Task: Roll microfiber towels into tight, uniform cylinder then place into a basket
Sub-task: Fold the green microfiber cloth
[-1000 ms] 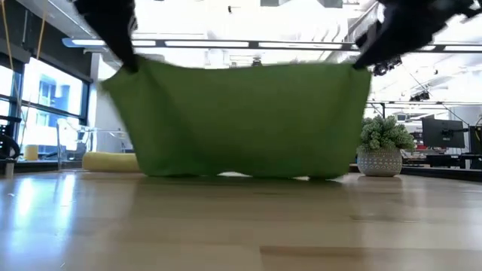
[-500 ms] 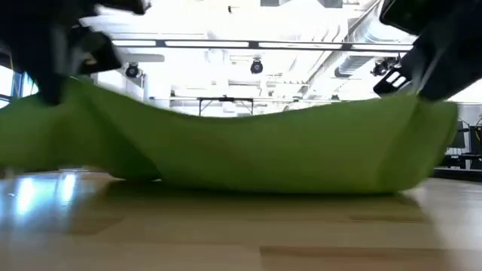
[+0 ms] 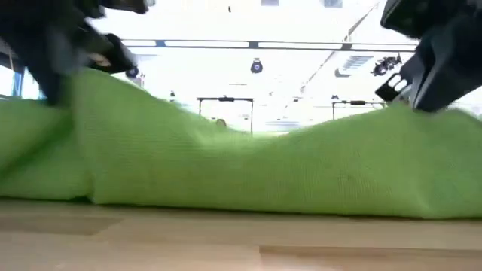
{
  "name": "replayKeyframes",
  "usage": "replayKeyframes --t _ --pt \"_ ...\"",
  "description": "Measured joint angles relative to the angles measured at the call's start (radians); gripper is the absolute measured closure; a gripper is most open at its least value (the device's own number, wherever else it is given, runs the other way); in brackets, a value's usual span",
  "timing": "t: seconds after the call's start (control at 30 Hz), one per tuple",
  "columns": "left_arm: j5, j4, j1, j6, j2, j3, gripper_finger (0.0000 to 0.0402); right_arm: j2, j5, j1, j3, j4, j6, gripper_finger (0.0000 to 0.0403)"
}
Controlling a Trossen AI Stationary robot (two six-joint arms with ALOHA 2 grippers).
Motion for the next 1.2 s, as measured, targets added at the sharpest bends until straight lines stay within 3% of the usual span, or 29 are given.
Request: replayKeyframes --t 0.13,0.5,0.93,1.2 --pt "-0.156 -0.028 0.036 0.059 0.001 0.000 0.0401 0.040 0.007 -0.032 0.001 -0.026 -0.003 0.0403" --pt "-0.323 -0.108 0.135 0.351 0.001 -0.001 0.0401 -0.003 0.121 -0.093 0.001 -0.143 -0.094 0.0403" --pt "-0.330 -0.102 0.273 0.376 0.001 -0.079 0.0401 -0.003 0.130 -0.222 0.001 -0.223 -0.103 0.0403" --pt "-0.317 -0.022 0.316 0.391 0.001 -0.089 0.0401 -0.003 0.128 -0.244 0.001 -0.250 -0.084 0.0403"
